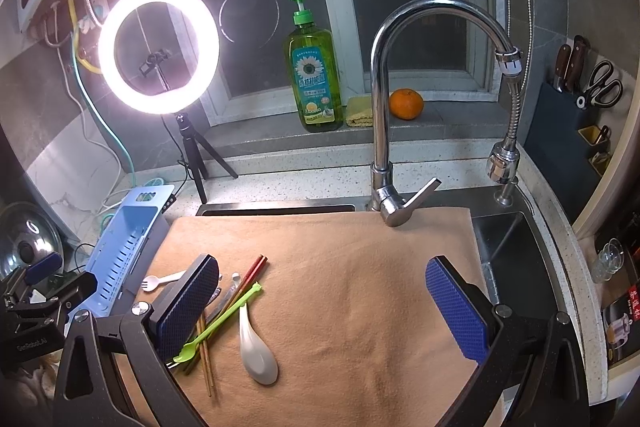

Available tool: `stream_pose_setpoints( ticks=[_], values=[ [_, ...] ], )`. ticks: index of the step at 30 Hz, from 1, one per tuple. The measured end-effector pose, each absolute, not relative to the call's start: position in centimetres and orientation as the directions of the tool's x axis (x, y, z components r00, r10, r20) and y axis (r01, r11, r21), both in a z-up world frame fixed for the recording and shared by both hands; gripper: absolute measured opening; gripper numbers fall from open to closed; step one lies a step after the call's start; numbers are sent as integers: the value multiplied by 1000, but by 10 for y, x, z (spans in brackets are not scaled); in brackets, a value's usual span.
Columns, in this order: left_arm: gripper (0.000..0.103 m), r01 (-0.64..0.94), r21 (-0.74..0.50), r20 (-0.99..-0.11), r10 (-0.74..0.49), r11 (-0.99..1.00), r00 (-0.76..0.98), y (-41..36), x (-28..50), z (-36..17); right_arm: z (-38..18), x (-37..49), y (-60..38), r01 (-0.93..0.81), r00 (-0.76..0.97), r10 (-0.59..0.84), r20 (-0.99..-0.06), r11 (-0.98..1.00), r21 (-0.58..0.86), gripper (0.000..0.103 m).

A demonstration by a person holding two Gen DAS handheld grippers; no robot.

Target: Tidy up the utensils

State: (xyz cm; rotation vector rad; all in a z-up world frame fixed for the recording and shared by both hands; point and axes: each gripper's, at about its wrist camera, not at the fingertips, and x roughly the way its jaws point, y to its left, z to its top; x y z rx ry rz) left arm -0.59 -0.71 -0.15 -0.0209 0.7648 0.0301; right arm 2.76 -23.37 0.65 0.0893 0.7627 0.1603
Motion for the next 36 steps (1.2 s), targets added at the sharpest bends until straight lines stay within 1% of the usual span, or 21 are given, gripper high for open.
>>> stream_pose_setpoints(
  ticks=[27,36],
  values=[
    [101,-31,-17,-704,10,999,710,-9,-7,-11,-3,35,-236,-138,683,201,-702,980,146,102],
    [101,-49,-61,-730,-11,997,684,-1,-8,-24,-16,45,-236,-197,641,260,-722,965,173,102]
  ],
)
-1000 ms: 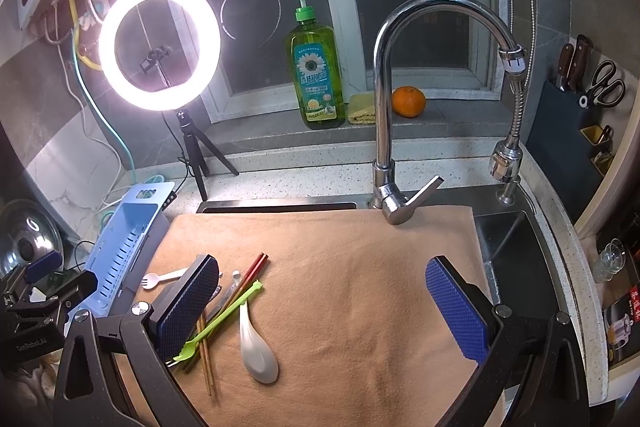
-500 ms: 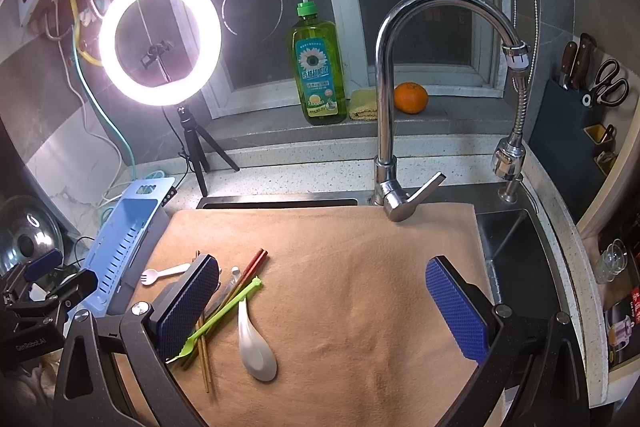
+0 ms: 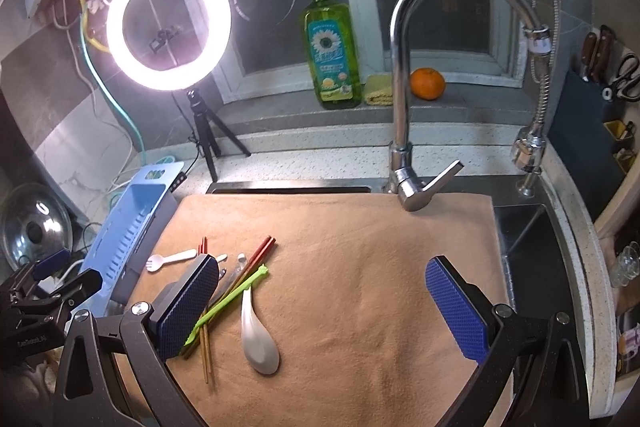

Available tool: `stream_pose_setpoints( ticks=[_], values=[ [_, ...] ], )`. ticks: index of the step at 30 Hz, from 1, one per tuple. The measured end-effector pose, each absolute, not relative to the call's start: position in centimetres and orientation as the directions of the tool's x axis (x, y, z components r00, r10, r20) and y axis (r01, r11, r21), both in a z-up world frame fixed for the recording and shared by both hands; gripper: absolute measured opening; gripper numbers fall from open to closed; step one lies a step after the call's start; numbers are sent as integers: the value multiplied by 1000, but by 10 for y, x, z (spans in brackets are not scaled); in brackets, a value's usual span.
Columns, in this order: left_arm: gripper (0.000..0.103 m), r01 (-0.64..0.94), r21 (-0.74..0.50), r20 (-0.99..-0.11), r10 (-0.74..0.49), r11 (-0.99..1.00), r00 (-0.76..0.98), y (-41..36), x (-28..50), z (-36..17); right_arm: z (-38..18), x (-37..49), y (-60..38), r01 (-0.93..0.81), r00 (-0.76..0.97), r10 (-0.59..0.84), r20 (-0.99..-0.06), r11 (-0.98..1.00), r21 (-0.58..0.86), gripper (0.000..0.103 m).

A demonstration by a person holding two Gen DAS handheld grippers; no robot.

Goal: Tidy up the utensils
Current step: 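Move the left tool down to the white ceramic spoon's handle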

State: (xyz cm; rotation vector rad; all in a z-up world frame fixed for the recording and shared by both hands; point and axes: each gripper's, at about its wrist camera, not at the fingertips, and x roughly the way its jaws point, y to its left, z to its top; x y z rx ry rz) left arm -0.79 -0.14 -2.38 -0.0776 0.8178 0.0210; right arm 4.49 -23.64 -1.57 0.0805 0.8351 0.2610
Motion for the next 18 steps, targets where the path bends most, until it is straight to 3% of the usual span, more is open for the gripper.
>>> stream_pose_setpoints(
  ticks=[10,13,18],
  values=[
    [94,-71,-163,-789,-87,984,608,-6,-16,-62,-59,83,-234,-302,434,448,-781,890,342,100],
    [93,-82,-186,-803,-104,979,587,-12,-18,-74,-75,94,-229,-326,375,474,-797,872,366,91],
    [75,-95,-270,-812,-174,958,557,-20,-18,-93,-101,110,-211,-381,227,519,-824,826,415,68]
  ],
)
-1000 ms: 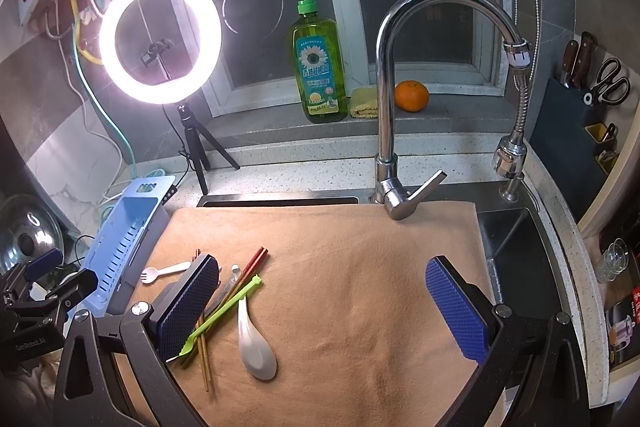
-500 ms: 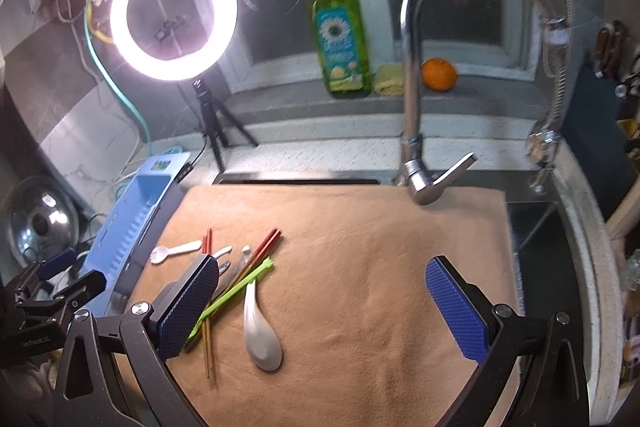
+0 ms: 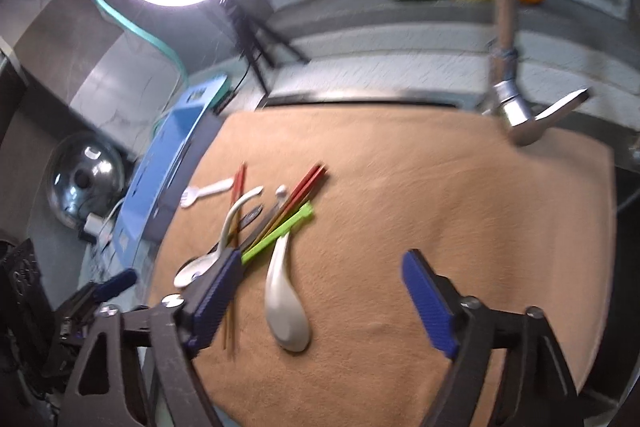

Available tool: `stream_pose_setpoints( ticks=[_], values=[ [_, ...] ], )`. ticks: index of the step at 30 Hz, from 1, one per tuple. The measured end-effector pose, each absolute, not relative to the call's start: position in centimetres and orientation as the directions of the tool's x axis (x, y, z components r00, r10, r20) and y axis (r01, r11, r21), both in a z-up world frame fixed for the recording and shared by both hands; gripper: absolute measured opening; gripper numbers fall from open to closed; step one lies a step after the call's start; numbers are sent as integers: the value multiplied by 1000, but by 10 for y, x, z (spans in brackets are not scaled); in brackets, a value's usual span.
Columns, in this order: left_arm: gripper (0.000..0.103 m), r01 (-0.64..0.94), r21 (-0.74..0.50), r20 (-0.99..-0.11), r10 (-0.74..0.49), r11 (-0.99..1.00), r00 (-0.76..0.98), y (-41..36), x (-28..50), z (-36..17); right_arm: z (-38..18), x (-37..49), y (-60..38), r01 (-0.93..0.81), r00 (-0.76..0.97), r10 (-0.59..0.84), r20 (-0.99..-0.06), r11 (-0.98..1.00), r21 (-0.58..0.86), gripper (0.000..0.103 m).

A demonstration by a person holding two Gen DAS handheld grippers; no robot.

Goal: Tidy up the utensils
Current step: 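Move the left tool down to the white ceramic spoon's handle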

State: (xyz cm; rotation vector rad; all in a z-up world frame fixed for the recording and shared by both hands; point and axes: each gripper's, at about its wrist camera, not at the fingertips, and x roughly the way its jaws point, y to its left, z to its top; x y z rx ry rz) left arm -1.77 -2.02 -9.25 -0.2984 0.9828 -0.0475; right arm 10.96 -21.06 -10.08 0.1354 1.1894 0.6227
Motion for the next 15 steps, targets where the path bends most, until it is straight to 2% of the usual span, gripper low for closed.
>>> stream_pose_setpoints(
  ticks=[3,9,15],
  values=[
    [61,-71,-317,-814,-233,946,532,-33,-14,-104,-115,117,-199,-405,145,539,-830,797,447,59],
    [41,-38,-417,-801,-347,908,488,-51,0,-125,-151,134,-176,-395,-22,569,-822,751,529,45],
    [37,-32,-459,-792,-392,888,468,-57,14,-134,-173,144,-166,-353,-116,597,-793,722,595,37]
  ],
)
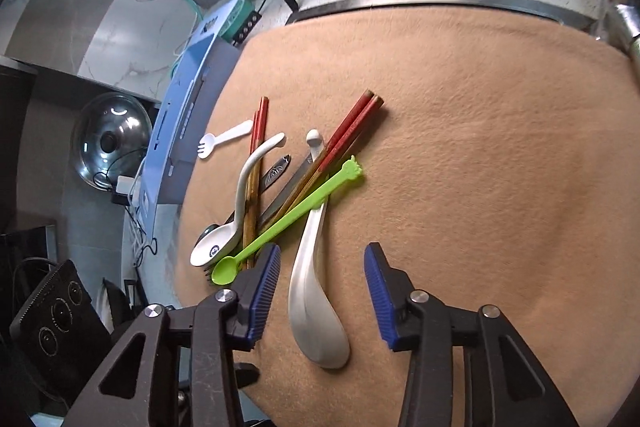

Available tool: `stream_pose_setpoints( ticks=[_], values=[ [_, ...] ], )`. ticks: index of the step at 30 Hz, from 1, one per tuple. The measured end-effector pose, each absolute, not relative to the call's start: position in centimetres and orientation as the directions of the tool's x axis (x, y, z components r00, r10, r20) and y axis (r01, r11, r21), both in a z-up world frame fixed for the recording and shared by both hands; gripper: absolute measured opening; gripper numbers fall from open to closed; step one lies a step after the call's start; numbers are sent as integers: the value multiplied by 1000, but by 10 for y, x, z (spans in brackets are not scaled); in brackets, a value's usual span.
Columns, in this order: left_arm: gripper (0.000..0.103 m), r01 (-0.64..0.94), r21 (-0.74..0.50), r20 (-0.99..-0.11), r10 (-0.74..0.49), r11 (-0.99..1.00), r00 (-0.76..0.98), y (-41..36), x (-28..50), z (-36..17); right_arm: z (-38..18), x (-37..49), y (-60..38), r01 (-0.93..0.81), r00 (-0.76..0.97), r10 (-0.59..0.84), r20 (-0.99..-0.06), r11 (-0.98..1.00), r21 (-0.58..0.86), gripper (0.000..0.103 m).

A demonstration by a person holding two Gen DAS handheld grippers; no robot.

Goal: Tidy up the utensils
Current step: 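Move the left tool down to the white ceramic spoon's handle, then close the left gripper on the white ceramic spoon and lift it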

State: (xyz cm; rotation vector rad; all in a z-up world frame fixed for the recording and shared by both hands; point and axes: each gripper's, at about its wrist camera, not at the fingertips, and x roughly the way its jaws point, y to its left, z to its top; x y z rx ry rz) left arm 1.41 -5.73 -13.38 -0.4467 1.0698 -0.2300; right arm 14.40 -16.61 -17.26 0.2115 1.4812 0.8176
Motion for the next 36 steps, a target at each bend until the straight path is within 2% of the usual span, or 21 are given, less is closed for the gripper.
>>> stream_pose_setpoints(
  ticks=[2,5,7,15,32,33,36],
  values=[
    [34,-31,-474,-790,-409,880,457,-58,21,-138,-177,145,-164,-333,-144,613,-777,709,622,34],
    [23,-24,-478,-791,-419,878,446,-58,27,-143,-182,145,-158,-331,-163,610,-775,706,625,30],
    [22,-13,-478,-791,-424,878,441,-60,30,-145,-184,146,-156,-330,-172,605,-778,709,624,30],
    [14,30,-448,-795,-413,894,445,-63,35,-145,-193,146,-155,-296,-198,597,-778,720,628,17],
    [13,151,-479,-767,-496,865,407,-94,54,-147,-185,139,-192,-227,-95,536,-839,809,542,15],
    [13,156,-483,-768,-502,862,397,-96,53,-147,-183,139,-196,-227,-82,525,-847,818,529,12],
    [13,179,-490,-771,-520,853,368,-108,53,-153,-183,138,-208,-223,-73,511,-857,829,513,12]
  ],
)
